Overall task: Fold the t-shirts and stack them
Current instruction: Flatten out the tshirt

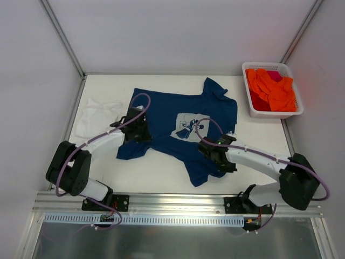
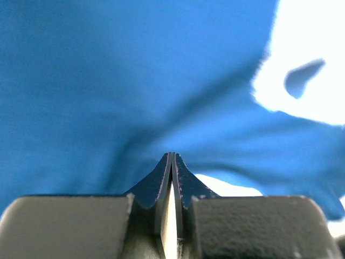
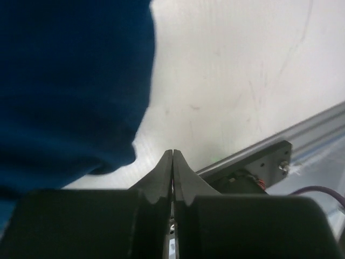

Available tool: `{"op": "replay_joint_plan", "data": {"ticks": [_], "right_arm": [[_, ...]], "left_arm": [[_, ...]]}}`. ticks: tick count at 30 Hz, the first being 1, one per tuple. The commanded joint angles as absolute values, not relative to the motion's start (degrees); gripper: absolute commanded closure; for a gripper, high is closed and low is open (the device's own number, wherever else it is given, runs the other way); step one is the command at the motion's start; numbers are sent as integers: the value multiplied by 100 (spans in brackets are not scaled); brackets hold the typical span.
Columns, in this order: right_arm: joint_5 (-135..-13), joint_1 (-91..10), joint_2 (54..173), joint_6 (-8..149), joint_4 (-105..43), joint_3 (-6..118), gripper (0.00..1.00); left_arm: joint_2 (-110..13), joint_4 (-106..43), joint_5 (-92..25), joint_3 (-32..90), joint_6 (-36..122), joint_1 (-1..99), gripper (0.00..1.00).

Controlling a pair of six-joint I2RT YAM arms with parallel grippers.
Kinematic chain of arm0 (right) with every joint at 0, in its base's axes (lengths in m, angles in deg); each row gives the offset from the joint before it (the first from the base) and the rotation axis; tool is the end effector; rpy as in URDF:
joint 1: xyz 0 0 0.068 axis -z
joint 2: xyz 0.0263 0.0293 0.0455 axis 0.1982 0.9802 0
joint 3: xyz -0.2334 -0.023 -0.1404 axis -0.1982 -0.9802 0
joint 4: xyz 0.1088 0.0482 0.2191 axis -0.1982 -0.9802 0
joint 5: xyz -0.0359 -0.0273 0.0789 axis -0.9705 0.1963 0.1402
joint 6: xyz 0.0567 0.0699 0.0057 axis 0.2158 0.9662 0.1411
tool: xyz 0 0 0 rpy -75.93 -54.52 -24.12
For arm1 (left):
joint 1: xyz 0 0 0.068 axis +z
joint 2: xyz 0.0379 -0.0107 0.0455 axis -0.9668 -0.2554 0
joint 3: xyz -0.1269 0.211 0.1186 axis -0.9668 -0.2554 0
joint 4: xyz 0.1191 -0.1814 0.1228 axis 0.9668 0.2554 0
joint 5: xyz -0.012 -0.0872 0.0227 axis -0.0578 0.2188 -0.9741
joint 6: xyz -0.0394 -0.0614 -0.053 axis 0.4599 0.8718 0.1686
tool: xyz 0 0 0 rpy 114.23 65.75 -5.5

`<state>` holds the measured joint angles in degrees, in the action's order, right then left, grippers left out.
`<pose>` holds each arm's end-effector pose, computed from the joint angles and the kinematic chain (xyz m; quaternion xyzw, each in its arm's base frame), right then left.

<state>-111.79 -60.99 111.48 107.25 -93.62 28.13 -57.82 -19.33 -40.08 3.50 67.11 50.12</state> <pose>0.1524 0.1168 0.1593 -0.0601 0.9632 -0.2082 0.1589 0.2866 -0.1368 0.1663 -0.0830 0.9300 -0.1942 0.3008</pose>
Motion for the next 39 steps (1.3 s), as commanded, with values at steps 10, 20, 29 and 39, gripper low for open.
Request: {"op": "replay_joint_plan", "data": {"ticks": [10, 20, 29, 39], "right_arm": [[-10703, -7488, 10017, 11542, -8474, 2361, 56], [-10808, -8086, 10826, 12044, -7832, 2211, 48], [-11256, -8113, 11274, 12123, -8025, 2474, 51], [-11398, -8122, 10510, 11974, -8062, 2712, 51]], "left_arm": [[-5491, -2124, -4063, 887, 7447, 2117, 26], [-6554, -2879, -3949, 711, 7571, 1746, 30], [-7345, -2915, -4151, 1062, 7403, 1746, 34], [-7531, -2915, -4151, 1098, 7491, 1754, 35]]}}
